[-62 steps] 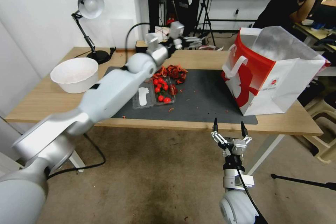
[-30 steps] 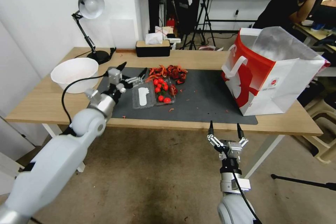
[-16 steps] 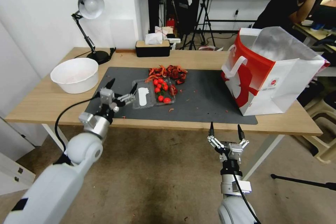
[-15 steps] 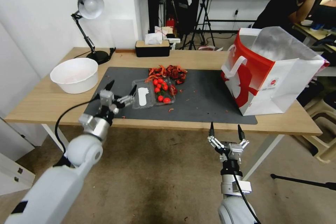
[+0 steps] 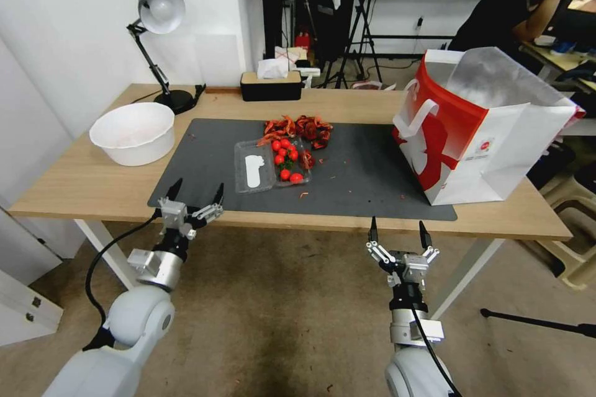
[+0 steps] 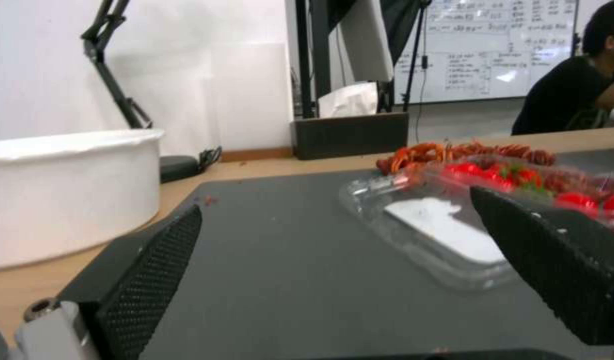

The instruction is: Pick up the trash from the table and place it into the takeout bag.

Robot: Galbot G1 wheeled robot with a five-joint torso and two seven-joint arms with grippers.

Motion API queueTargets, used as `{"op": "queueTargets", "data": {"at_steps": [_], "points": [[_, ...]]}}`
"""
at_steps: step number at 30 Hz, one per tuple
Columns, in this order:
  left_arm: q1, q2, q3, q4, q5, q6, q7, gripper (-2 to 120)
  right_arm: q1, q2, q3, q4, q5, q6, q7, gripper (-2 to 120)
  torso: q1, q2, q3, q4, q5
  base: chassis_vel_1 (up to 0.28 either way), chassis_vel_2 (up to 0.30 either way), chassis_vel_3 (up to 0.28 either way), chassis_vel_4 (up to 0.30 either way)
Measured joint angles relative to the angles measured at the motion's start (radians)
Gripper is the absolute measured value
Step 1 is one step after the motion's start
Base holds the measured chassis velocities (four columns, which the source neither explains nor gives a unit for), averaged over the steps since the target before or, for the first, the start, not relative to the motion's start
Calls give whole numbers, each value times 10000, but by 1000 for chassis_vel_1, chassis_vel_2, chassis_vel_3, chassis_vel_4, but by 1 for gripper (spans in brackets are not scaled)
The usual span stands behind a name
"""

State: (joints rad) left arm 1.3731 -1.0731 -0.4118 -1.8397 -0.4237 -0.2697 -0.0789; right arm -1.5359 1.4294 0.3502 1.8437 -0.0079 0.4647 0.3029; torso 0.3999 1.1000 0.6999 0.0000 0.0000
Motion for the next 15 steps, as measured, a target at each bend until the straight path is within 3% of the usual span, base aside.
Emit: {"op": "queueTargets", "data": {"at_steps": [15], "points": [[704, -171, -422, 588, 161, -991, -33, 100, 46, 74, -8, -41, 6, -23, 6, 100, 2, 0, 1, 0, 0, 0, 0, 0, 0]]}}
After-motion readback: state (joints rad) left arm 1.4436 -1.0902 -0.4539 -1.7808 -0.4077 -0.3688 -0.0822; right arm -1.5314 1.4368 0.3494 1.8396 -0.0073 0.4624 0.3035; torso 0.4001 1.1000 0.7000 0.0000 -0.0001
